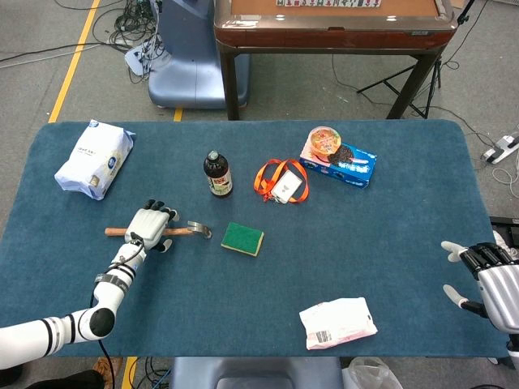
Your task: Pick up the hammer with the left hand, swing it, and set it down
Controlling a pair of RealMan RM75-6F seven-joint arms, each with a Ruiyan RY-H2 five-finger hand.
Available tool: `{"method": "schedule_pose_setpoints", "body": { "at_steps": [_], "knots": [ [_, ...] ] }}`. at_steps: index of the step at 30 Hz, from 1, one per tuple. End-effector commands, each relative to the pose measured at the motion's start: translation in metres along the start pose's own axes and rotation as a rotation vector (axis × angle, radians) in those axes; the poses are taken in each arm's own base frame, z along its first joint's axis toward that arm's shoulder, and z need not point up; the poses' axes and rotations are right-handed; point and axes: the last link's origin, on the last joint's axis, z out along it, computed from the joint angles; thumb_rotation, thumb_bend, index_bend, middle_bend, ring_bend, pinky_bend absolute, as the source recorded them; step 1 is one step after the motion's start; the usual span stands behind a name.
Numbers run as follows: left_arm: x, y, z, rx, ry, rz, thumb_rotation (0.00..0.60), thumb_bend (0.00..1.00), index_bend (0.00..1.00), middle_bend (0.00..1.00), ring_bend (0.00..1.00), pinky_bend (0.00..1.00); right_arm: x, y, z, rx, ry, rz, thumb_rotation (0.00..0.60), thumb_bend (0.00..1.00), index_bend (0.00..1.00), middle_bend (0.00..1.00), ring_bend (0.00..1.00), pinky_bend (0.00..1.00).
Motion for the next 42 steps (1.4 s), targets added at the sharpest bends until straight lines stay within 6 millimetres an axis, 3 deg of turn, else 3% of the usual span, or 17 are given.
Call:
{"method": "schedule_pose_setpoints", "body": {
  "at_steps": [1, 26, 42],
  "knots": [
    [-0.003, 0.002, 0.003, 0.000, -0.010, 0.014, 0.600, 0.33, 0.31, 0.30, 0.11, 0.05, 0.000, 0.000, 0.000, 0.000, 0.000, 0.000, 0.600, 0.19, 0.28, 0.42, 0.32, 0.28],
    [-0.006, 0.001, 0.010, 0.001, -0.023, 0.055, 0.600, 0.47, 0.41, 0.41, 0.20, 0.05, -0.001, 0.002, -0.004, -0.022, -0.004, 0.003, 0.600, 0.19, 0.28, 0.42, 0.32, 0.28],
    [-0.012, -0.009, 0.013, -0.012, -0.018, 0.062, 0.600, 0.49, 0.51, 0.50, 0.28, 0.05, 0.000, 0.001, -0.001, -0.028, -0.010, -0.001, 0.600, 0.19, 0.28, 0.42, 0.32, 0.28]
  ]
}}
